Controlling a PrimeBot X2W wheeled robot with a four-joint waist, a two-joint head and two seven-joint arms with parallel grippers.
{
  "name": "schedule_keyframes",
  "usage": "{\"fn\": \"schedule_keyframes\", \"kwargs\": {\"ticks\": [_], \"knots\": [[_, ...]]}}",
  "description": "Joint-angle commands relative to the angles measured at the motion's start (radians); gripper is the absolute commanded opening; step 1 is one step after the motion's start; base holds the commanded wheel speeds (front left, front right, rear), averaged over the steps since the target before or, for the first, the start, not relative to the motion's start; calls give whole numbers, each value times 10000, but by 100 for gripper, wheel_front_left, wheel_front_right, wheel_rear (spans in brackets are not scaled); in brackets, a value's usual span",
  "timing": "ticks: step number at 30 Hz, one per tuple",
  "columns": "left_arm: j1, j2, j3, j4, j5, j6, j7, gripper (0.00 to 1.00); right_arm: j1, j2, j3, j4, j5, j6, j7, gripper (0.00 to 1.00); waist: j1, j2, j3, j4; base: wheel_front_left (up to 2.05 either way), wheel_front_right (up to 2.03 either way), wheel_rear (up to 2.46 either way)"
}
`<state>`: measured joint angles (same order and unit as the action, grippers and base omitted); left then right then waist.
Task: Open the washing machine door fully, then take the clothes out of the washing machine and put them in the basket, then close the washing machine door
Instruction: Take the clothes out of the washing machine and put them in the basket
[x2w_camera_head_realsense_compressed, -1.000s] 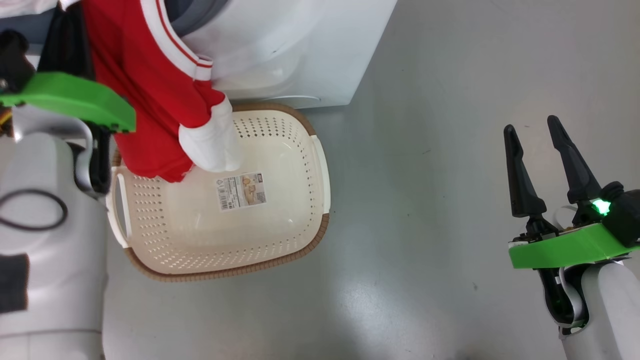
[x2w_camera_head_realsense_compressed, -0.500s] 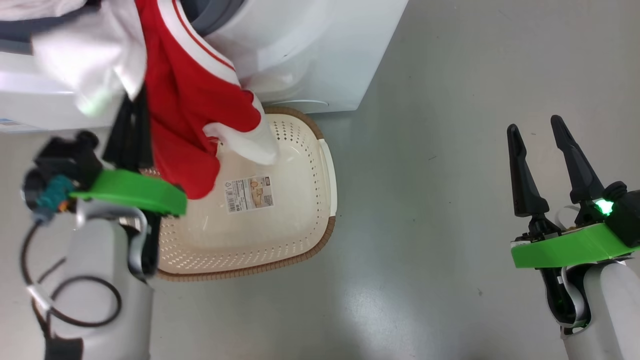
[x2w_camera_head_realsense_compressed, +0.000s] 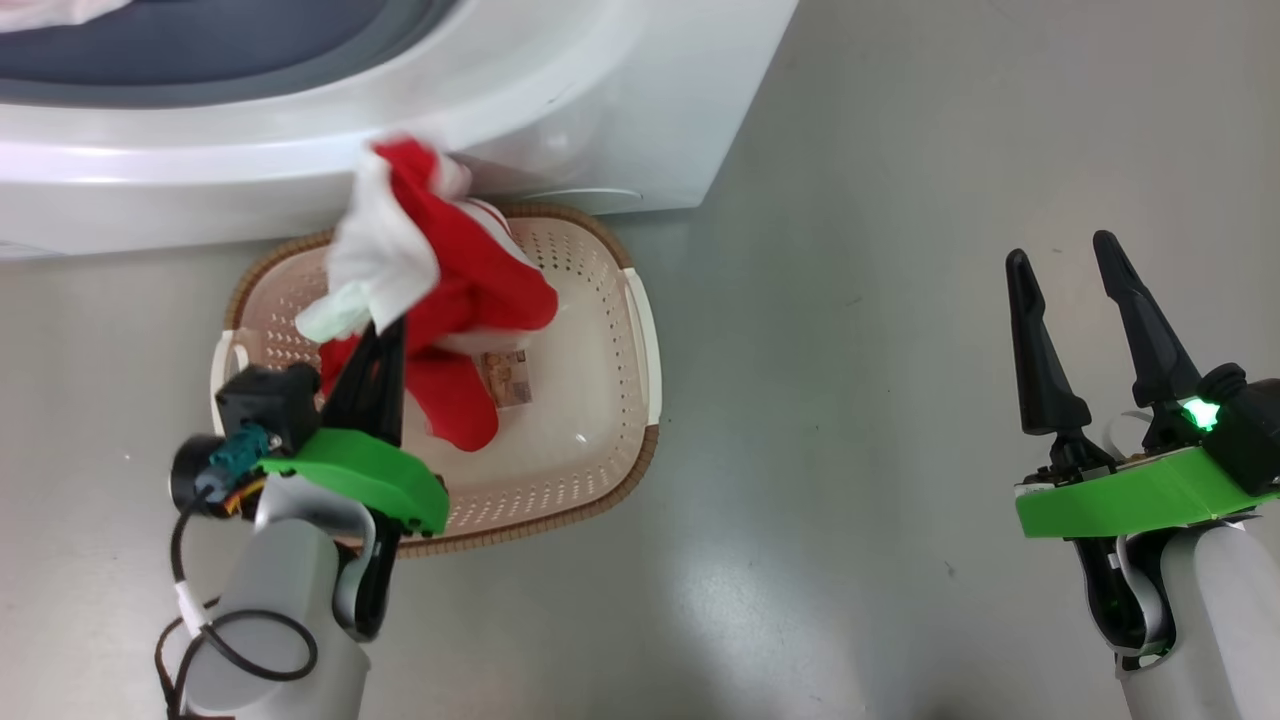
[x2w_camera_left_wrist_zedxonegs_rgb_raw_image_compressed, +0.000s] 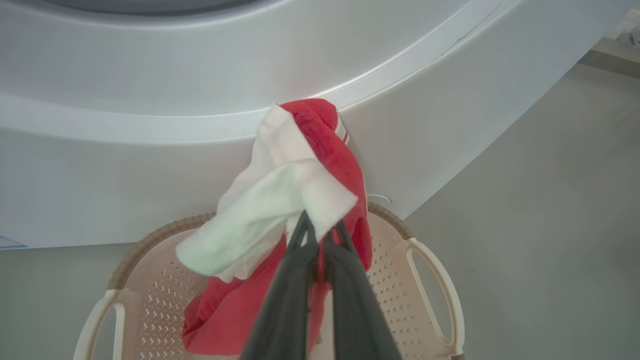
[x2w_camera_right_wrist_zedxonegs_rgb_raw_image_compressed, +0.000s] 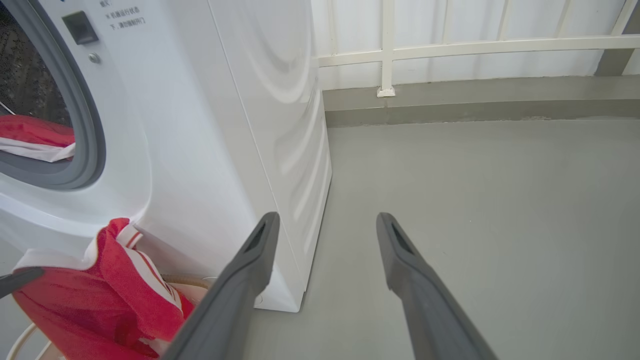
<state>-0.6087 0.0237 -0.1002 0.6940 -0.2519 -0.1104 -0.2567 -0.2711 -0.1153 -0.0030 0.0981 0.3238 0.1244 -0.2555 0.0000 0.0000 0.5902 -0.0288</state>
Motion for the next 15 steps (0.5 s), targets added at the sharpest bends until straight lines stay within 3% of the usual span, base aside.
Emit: {"fn": "schedule_keyframes", "kwargs": {"ticks": [1,13,15], "knots": [[291,267,180,-32,-40,88,-51,0,62,9,226,-266,107,63,-63,100,0,0,81,-79,0,0,0],[-659,266,263,2389,121,59,-51,0,-166,88,216,-294,153,63,-63,100,0,0,635,-421,0,0,0],[-809,267,332,2610,200,67,-51,11,-194,108,209,-308,155,63,-63,100,0,0,728,-469,0,0,0]]}}
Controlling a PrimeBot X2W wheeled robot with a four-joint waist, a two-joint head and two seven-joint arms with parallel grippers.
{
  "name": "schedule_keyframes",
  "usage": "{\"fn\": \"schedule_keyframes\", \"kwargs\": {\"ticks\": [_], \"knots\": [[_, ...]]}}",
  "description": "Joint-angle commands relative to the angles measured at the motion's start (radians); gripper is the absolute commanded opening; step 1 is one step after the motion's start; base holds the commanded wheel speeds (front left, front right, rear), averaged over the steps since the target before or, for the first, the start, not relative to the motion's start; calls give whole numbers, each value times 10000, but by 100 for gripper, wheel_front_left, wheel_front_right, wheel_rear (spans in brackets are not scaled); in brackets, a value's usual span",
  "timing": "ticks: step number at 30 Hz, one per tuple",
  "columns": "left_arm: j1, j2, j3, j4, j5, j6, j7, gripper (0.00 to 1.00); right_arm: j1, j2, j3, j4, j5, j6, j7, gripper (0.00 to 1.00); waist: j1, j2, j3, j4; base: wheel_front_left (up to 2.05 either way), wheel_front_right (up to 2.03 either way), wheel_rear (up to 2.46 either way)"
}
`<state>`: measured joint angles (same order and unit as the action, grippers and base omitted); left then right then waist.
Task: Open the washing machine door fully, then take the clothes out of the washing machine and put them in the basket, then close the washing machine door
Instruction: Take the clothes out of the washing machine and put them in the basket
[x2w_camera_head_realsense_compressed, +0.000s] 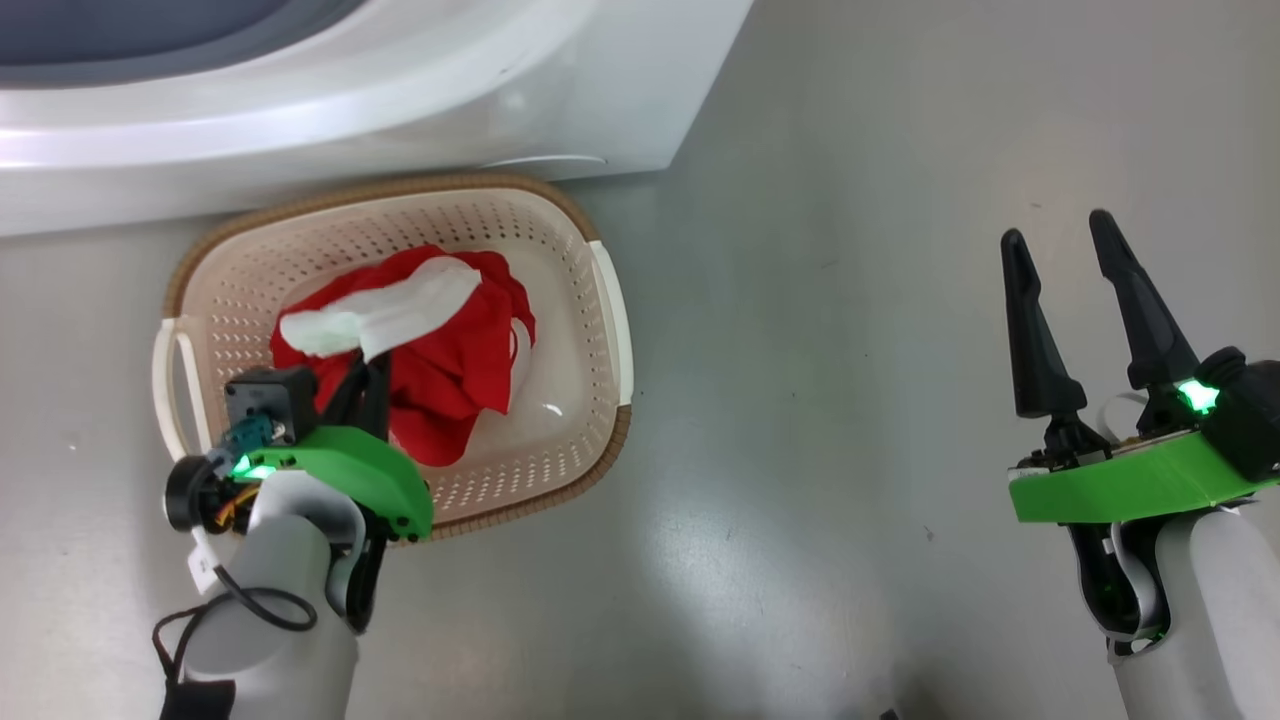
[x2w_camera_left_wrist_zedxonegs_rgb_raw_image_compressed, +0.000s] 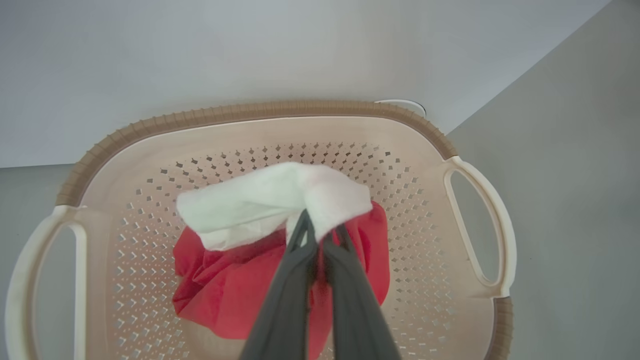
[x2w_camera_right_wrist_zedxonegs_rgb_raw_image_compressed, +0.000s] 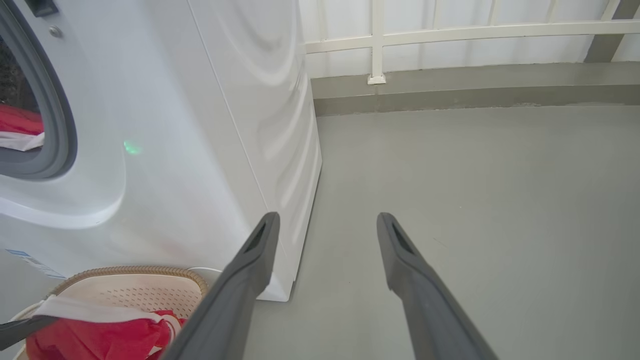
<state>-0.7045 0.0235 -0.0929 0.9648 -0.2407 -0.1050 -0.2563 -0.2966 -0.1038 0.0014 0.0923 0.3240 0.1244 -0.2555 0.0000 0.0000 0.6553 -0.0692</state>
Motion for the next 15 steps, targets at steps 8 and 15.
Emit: {"fn": "schedule_keyframes", "kwargs": {"ticks": [8,15], "knots": [[-291,295,507,352,336,-12,-55,24,-15,25,106,-328,136,63,-63,100,0,0,413,-156,0,0,0],[-441,293,693,555,448,-25,-55,61,-28,26,59,-323,98,63,-63,100,0,0,476,-130,0,0,0]]}}
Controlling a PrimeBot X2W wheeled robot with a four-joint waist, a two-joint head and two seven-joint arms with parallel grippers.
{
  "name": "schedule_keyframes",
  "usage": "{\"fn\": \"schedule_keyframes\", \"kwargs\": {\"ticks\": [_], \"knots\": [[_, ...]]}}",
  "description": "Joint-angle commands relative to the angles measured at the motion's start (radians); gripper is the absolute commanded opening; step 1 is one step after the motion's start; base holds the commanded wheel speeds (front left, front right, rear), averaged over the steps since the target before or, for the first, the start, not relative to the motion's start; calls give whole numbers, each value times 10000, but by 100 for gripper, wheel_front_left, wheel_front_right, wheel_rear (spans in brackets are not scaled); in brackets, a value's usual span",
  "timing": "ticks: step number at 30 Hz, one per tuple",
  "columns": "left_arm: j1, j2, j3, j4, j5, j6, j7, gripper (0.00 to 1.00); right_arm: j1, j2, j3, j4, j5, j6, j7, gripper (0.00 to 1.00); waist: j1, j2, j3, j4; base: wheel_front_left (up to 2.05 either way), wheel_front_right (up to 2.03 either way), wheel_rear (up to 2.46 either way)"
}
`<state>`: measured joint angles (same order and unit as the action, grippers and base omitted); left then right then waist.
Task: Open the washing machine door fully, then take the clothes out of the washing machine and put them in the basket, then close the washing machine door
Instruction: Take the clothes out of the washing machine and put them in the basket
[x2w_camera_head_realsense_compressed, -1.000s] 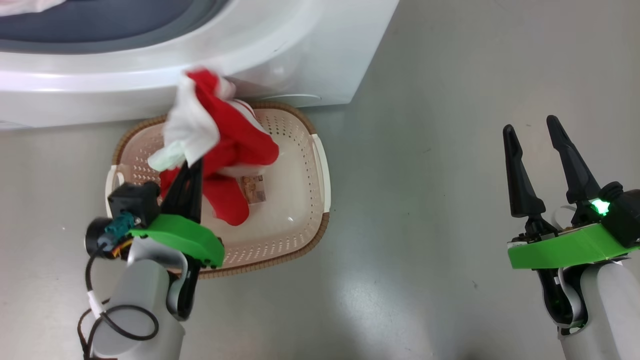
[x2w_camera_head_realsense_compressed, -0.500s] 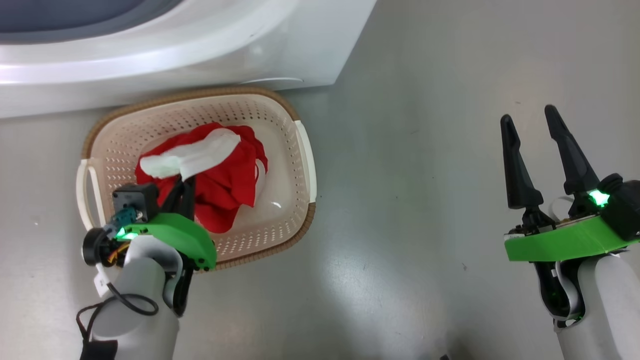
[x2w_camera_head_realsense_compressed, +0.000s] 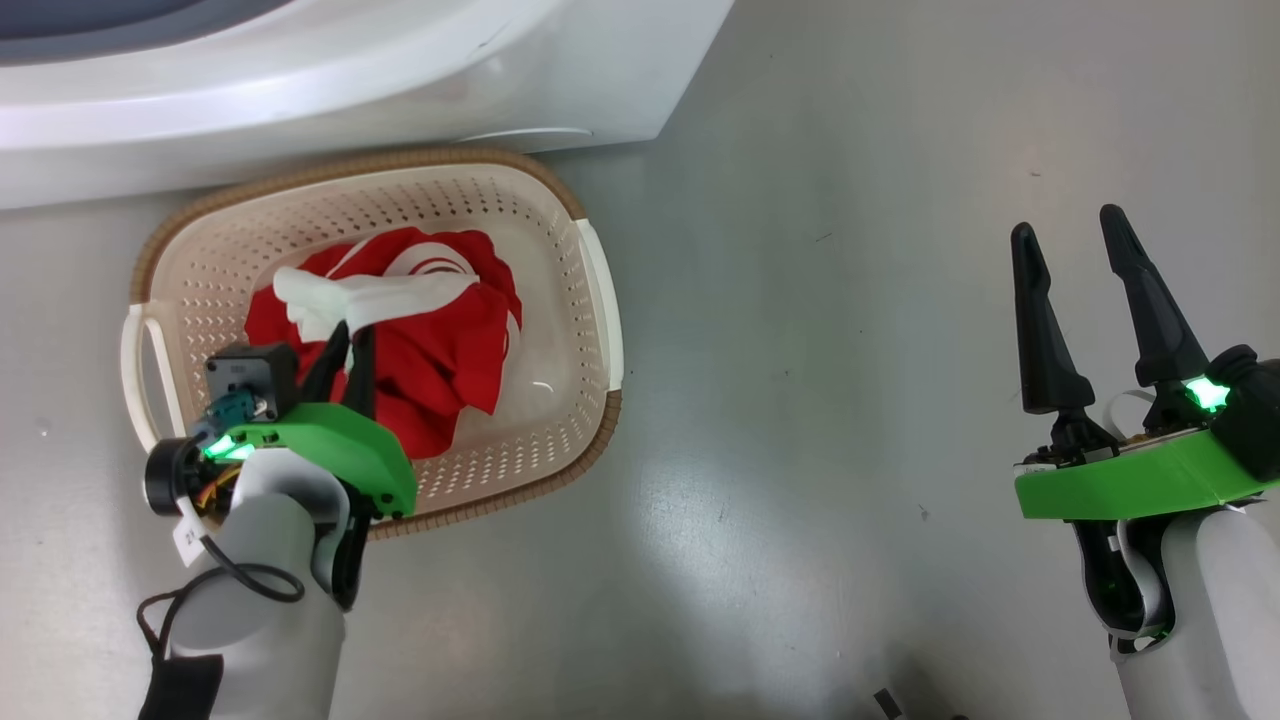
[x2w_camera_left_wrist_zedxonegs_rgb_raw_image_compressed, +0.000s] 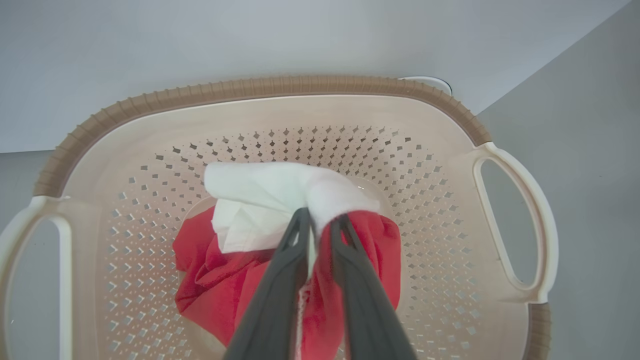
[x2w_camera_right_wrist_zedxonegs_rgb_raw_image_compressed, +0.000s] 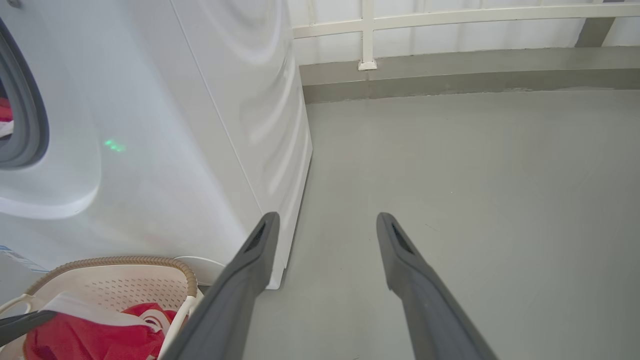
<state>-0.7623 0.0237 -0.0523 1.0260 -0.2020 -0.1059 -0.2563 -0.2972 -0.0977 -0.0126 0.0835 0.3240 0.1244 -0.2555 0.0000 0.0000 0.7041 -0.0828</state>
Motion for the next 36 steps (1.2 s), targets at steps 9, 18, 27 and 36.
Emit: {"fn": "schedule_keyframes", "kwargs": {"ticks": [9,18,27,36], "knots": [[119,283,455,-48,122,-49,-55,100,-52,-28,210,-204,96,63,-63,100,0,0,-103,52,0,0,0],[195,275,635,-287,150,-103,-55,100,-10,-48,204,-123,100,63,-63,100,0,0,-357,112,0,0,0],[593,270,913,-937,153,-168,-55,100,151,-71,216,-23,85,63,-63,100,0,0,-1062,170,0,0,0],[1287,268,1083,-2169,172,-228,-55,100,498,-114,236,102,44,63,-63,100,0,0,-1944,277,0,0,0]]}}
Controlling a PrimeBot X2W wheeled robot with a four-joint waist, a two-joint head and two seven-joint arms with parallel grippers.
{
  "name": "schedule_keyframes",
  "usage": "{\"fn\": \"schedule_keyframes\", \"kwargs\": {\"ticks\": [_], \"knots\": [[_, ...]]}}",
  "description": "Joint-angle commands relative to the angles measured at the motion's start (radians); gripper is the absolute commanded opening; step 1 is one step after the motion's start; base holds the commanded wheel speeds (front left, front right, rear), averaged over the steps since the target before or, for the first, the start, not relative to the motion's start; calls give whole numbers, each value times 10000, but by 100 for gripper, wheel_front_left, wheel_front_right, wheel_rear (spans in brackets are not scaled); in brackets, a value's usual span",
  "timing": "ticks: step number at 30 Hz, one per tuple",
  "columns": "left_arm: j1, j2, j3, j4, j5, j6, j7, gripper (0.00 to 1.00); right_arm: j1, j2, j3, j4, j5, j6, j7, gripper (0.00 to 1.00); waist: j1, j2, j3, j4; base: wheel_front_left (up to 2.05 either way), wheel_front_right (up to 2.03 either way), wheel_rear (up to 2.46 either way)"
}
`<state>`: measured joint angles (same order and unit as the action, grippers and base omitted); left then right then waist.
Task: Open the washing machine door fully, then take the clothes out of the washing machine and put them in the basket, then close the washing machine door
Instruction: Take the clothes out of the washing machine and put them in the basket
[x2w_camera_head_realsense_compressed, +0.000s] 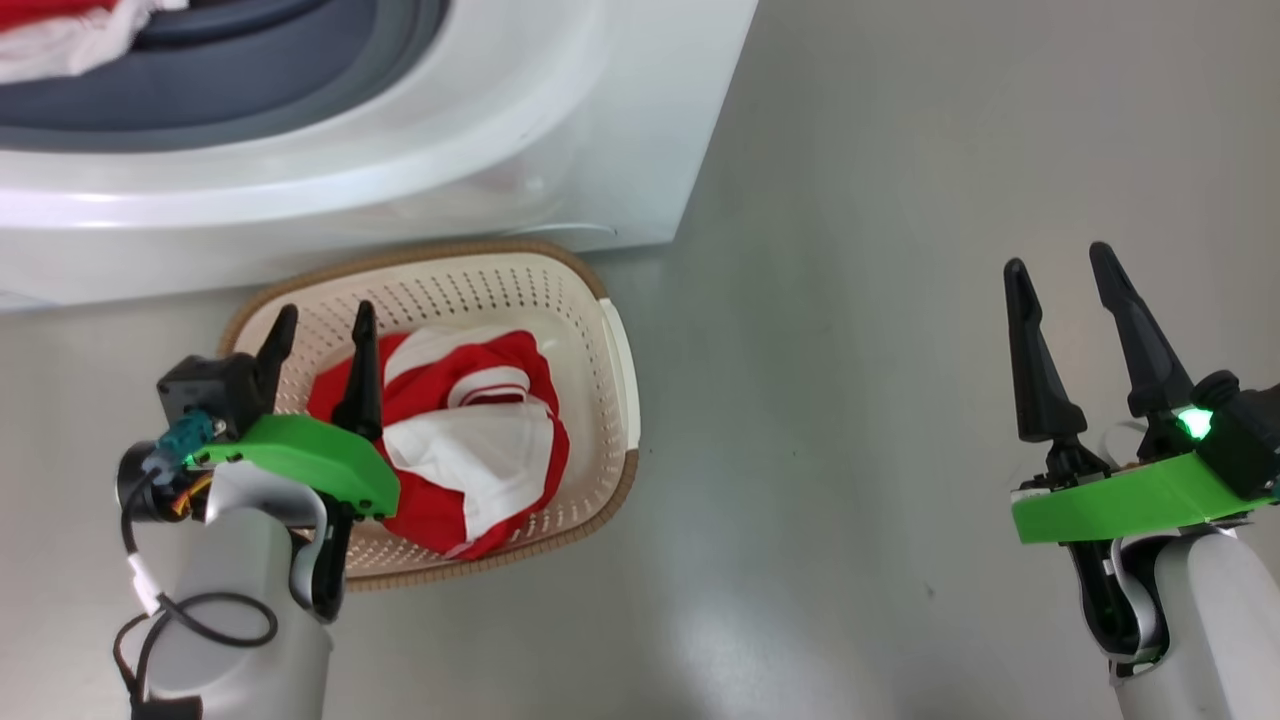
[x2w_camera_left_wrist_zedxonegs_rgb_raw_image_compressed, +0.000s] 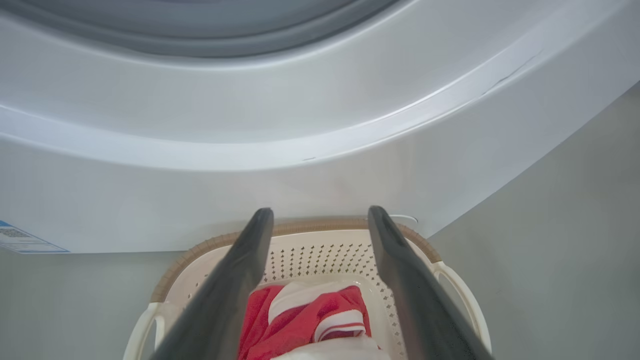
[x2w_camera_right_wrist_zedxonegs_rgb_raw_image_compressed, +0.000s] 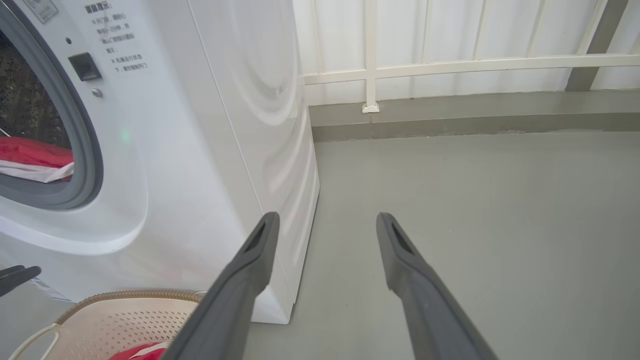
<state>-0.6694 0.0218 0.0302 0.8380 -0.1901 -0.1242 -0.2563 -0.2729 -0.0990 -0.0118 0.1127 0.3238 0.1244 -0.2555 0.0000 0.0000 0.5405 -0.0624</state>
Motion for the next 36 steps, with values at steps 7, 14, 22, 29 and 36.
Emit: {"fn": "schedule_keyframes", "kwargs": {"ticks": [7,14,22,29,36], "knots": [[1256,286,375,-1827,-71,-60,-55,100,654,-180,158,-36,50,63,-63,100,0,0,-1177,211,0,0,0],[2206,286,272,-3252,-128,-63,-55,100,1073,-286,94,52,39,63,-63,100,0,0,-1883,382,0,0,0],[3093,285,304,-4371,22,-64,-55,100,1546,-360,70,120,28,63,-63,100,0,0,-2516,555,0,0,0],[4056,285,525,-5458,144,-64,-55,100,2002,-410,12,170,41,63,-63,100,0,0,-3118,617,0,0,0],[5188,285,808,-6380,133,-64,-55,100,2644,-392,-160,138,57,63,-63,100,0,0,-3767,619,0,0,0]]}}
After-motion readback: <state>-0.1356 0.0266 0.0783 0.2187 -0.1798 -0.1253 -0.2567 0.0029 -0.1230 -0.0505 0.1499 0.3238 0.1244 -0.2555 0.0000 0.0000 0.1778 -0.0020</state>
